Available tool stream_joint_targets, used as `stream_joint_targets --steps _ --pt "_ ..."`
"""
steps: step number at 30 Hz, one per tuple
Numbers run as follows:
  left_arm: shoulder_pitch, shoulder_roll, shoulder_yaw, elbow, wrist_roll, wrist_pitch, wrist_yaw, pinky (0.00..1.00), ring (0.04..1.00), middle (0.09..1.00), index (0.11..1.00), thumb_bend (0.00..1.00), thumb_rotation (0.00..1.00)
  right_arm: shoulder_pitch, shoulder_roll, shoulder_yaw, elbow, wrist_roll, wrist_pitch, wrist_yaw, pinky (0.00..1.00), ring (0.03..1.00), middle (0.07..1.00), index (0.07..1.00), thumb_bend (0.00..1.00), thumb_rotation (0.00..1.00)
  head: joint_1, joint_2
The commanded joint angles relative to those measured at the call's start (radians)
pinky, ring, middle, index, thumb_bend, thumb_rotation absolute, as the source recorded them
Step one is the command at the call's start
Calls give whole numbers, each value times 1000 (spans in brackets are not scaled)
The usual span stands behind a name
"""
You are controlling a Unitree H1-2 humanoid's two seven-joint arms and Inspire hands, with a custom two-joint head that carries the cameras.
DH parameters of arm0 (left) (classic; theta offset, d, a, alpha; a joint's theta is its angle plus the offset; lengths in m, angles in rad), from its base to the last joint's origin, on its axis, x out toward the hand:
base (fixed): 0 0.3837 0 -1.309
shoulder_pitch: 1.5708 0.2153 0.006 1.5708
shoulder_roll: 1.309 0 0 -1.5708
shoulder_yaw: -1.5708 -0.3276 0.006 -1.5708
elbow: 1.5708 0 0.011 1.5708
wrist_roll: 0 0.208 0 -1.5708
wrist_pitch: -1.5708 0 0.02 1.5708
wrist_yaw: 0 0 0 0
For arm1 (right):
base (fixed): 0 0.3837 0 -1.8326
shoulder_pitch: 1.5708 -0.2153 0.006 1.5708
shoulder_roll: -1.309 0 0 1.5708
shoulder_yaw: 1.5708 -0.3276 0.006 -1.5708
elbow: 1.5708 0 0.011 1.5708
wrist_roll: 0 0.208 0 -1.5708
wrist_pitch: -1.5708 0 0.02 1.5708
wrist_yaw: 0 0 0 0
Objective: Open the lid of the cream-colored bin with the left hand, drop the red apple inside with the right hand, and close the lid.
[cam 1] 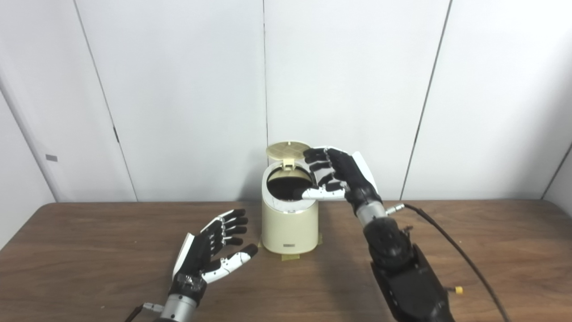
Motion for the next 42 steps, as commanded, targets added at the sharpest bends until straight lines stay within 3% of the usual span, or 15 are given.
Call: stream_joint_targets --steps 1,4,8,16,25,29,35,40,42 --pt "-37 6 2 -38 0 -12 4 692 761 784 817 757 288 -18 14 -42 -79 73 -82 -7 473 571 623 651 852 85 3 2" --pt "-36 5 6 -45 -10 -3 3 691 759 781 817 760 283 35 11 -101 -124 185 -104 30 465 563 625 661 834 85 5 3" --pt "-33 5 9 -52 -19 0 1 692 759 781 816 756 273 105 -28 -133 -139 232 -129 64 531 597 660 695 831 141 8 3" --pt "-26 8 11 -73 -23 1 -3 678 753 783 820 744 256 236 -96 -142 -162 364 -168 203 590 671 773 796 907 256 17 8" --pt "-69 25 15 -104 -4 16 0 677 765 809 852 742 272 318 -80 -145 -187 368 -185 209 593 681 804 814 912 229 31 18" --pt "-148 53 7 -113 26 43 -2 662 770 823 861 748 304 320 -68 -154 -181 377 -187 205 603 686 802 814 916 220 32 18" --pt "-299 98 -8 -83 46 100 -32 774 910 927 902 821 368 325 -55 -151 -199 360 -175 199 589 682 798 807 902 216 23 17" --pt "-434 115 -41 -27 108 152 -38 830 915 932 908 852 342 328 -49 -150 -207 357 -174 203 579 689 798 808 876 212 18 16" --pt "-478 125 -64 4 153 150 -36 838 925 929 913 887 394 328 -47 -152 -207 360 -173 201 569 678 793 803 872 203 18 17"
